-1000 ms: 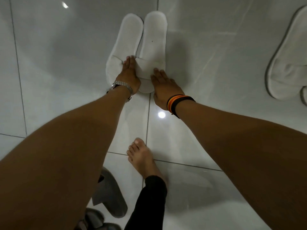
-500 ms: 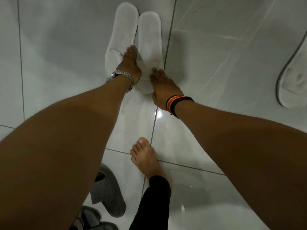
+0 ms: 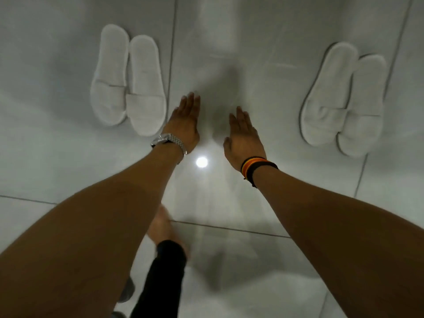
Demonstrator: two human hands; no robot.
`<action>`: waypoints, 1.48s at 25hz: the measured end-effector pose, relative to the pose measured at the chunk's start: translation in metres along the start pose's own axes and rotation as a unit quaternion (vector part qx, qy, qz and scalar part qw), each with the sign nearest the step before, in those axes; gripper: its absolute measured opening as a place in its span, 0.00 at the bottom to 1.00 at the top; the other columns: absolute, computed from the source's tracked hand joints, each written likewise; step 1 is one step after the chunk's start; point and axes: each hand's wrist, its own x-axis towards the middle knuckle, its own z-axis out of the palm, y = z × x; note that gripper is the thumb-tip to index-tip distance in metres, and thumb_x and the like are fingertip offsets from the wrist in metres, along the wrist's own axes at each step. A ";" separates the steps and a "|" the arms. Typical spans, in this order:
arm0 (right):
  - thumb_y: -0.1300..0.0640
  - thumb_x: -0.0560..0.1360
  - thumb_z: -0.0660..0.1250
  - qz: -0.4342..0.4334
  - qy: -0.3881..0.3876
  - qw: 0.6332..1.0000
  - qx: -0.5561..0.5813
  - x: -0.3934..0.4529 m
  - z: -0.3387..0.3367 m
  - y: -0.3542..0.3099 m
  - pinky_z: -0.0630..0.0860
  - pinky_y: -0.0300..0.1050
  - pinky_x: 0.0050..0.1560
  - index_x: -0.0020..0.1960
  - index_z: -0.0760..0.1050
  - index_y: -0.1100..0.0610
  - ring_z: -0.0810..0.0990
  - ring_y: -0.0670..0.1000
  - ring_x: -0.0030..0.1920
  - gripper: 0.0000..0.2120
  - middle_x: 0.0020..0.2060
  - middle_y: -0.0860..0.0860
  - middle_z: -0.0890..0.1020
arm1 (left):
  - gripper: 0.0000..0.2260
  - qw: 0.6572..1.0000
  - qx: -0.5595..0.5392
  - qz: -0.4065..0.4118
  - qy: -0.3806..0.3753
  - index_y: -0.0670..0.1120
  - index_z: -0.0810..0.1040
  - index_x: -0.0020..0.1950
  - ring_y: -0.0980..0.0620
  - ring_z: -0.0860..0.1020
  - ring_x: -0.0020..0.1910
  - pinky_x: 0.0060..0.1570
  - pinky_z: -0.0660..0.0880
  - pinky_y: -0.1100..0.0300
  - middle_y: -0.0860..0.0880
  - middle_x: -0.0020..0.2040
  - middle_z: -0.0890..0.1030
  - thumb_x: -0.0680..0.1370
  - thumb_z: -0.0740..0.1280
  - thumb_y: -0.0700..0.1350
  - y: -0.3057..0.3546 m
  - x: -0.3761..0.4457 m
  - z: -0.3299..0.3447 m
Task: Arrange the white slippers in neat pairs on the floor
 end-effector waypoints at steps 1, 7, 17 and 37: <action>0.58 0.81 0.58 0.027 0.023 0.999 0.000 -0.006 -0.013 0.030 0.58 0.58 0.80 0.82 0.50 0.59 0.45 0.57 0.83 0.33 0.83 0.56 0.45 | 0.38 1.000 -0.006 0.027 -0.009 0.44 0.42 0.82 0.46 0.44 0.81 0.79 0.49 0.51 0.45 0.82 0.44 0.75 0.55 0.31 0.032 0.004 0.012; 0.59 0.81 0.58 0.173 0.104 0.979 0.007 -0.034 -0.066 0.195 0.55 0.61 0.80 0.83 0.44 0.58 0.43 0.58 0.83 0.35 0.83 0.56 0.42 | 0.38 0.987 -0.005 0.148 -0.058 0.47 0.40 0.81 0.48 0.41 0.81 0.77 0.45 0.54 0.48 0.82 0.40 0.76 0.55 0.33 0.224 0.047 0.081; 0.60 0.81 0.57 0.203 0.058 0.971 0.109 -0.067 -0.098 0.354 0.57 0.60 0.80 0.82 0.49 0.54 0.47 0.59 0.83 0.32 0.83 0.56 0.48 | 0.36 0.974 0.028 0.176 -0.140 0.44 0.43 0.82 0.45 0.38 0.80 0.79 0.45 0.51 0.44 0.81 0.37 0.77 0.59 0.37 0.383 0.060 0.151; 0.59 0.80 0.59 0.251 0.100 0.957 0.109 -0.112 -0.131 0.408 0.60 0.59 0.79 0.81 0.52 0.61 0.52 0.59 0.82 0.32 0.82 0.59 0.53 | 0.31 0.974 -0.050 0.200 -0.096 0.43 0.46 0.81 0.45 0.44 0.81 0.78 0.56 0.49 0.44 0.82 0.41 0.81 0.56 0.41 0.465 0.039 0.136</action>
